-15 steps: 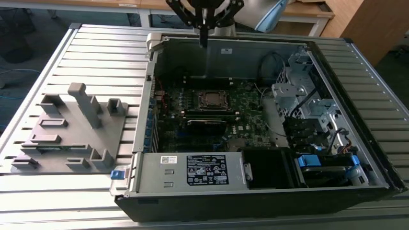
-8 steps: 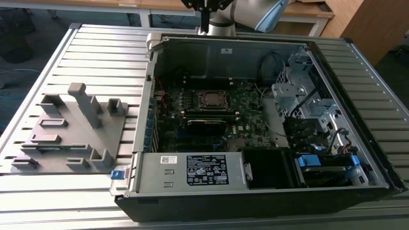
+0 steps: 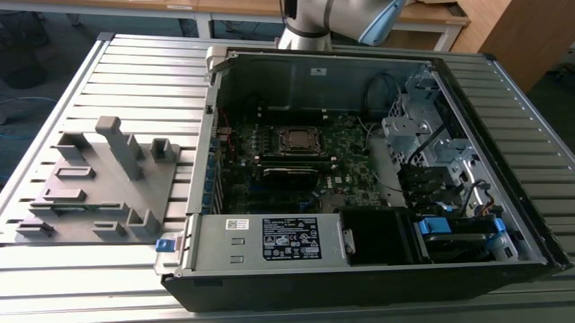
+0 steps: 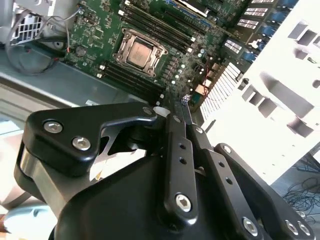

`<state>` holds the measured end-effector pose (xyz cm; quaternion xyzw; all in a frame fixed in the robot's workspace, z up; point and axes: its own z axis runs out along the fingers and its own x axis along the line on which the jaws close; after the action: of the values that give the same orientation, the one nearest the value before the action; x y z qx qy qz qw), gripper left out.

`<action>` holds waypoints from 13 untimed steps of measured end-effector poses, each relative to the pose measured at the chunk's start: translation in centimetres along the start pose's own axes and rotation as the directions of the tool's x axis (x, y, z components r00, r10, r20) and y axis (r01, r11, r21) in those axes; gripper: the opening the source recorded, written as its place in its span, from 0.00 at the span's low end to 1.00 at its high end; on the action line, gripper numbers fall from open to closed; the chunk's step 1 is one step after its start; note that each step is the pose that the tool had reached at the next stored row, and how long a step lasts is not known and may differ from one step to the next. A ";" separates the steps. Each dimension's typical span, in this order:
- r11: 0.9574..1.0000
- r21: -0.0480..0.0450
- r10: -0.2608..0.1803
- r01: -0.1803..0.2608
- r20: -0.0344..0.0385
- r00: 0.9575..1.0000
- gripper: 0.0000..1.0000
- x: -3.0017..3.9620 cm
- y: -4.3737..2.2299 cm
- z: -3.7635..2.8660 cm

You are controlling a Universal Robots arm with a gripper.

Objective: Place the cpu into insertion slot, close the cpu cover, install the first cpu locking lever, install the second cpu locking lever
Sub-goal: 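Install the second cpu locking lever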

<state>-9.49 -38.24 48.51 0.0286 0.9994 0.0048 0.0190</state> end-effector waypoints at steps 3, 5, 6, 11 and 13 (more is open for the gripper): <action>1.000 0.000 0.000 0.000 0.000 1.000 0.10 -0.05 0.01 -1.38; 1.000 0.000 0.000 0.000 0.000 1.000 0.10 -0.08 0.02 -2.27; 1.000 0.000 0.000 0.000 0.000 1.000 0.10 -0.10 0.02 -2.72; 1.000 0.000 0.000 0.000 0.001 1.000 0.10 -0.15 0.05 -4.49; 1.000 -0.001 0.000 0.000 0.001 1.000 0.10 -0.12 0.03 -4.13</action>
<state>-9.52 -38.25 52.64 0.0287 0.9994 0.0051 0.0198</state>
